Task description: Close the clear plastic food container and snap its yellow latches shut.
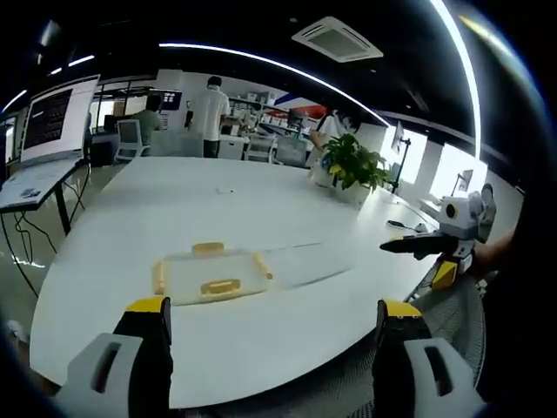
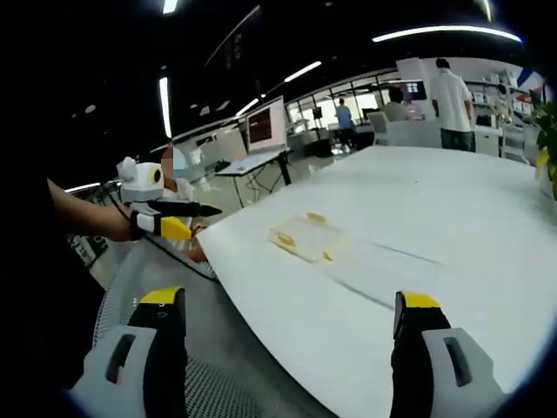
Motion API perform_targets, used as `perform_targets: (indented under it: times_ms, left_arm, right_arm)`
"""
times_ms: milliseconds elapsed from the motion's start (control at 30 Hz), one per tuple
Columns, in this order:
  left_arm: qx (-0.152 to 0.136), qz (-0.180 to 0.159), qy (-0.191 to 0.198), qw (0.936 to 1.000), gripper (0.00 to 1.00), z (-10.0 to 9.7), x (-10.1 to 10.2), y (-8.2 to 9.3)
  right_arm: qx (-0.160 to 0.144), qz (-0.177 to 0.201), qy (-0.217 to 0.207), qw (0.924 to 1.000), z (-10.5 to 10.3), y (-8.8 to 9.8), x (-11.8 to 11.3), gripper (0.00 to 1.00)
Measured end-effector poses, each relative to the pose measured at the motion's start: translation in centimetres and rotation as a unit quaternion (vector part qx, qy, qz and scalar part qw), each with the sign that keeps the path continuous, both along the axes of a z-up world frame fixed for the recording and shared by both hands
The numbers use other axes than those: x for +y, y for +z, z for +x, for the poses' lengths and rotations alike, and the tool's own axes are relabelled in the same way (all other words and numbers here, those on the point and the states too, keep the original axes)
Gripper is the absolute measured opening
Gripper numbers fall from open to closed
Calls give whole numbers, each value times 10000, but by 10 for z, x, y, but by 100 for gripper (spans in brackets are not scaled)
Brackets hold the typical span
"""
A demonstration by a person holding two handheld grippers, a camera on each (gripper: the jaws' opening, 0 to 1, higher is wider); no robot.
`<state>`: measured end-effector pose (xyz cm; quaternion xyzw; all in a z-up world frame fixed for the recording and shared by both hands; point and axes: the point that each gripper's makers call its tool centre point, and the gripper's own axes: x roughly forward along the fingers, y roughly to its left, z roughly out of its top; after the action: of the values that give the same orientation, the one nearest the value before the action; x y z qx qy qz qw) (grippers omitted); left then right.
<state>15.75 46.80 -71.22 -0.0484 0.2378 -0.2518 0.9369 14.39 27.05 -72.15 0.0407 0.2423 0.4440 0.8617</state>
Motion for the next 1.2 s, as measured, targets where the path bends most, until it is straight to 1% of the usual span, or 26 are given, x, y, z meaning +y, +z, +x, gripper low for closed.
perform_targets:
  times_ms: [100, 467, 567, 633, 667, 767, 833, 867, 967, 1067, 1200]
  left_arm:
    - [-20, 26, -28, 10000, 95, 0, 0, 1]
    - [11, 36, -87, 10000, 95, 2, -2, -1]
    - [29, 37, -101, 9999, 95, 2, -1, -1]
    - [42, -7, -120, 9999, 93, 3, -2, 2]
    - [3, 25, -168, 9999, 92, 3, -3, 3]
    - [5, 36, -224, 9997, 91, 4, -2, 3]
    - [-34, -113, -200, 9997, 92, 5, -1, 6]
    - [-42, -129, -198, 9997, 92, 6, -1, 5]
    - [-53, -116, -253, 9996, 93, 5, -1, 3]
    - [-89, -105, -292, 9995, 93, 6, 1, 2]
    - [-124, -139, -335, 9993, 93, 10, 5, 4]
  right_arm:
    - [-4, 37, -12, 10000, 1, 1, 0, 98]
    - [-44, -50, -19, 10000, 3, 1, 1, 97]
    - [-43, -31, -21, 10000, 4, 4, 2, 97]
    - [-29, -54, 33, 10000, 3, 4, 3, 96]
    - [-20, -79, 77, 9999, 2, 4, 5, 96]
    - [-52, -106, 126, 9999, 3, 7, 6, 96]
    - [-101, -104, 171, 9997, 2, 10, 9, 96]
    - [-154, -194, 191, 9995, 2, 9, 10, 96]
    - [-265, -286, 243, 9989, 1, 11, 15, 95]
    - [-400, -280, 232, 9985, 4, 17, 23, 96]
    - [-522, -378, 224, 9977, 9, 19, 34, 96]
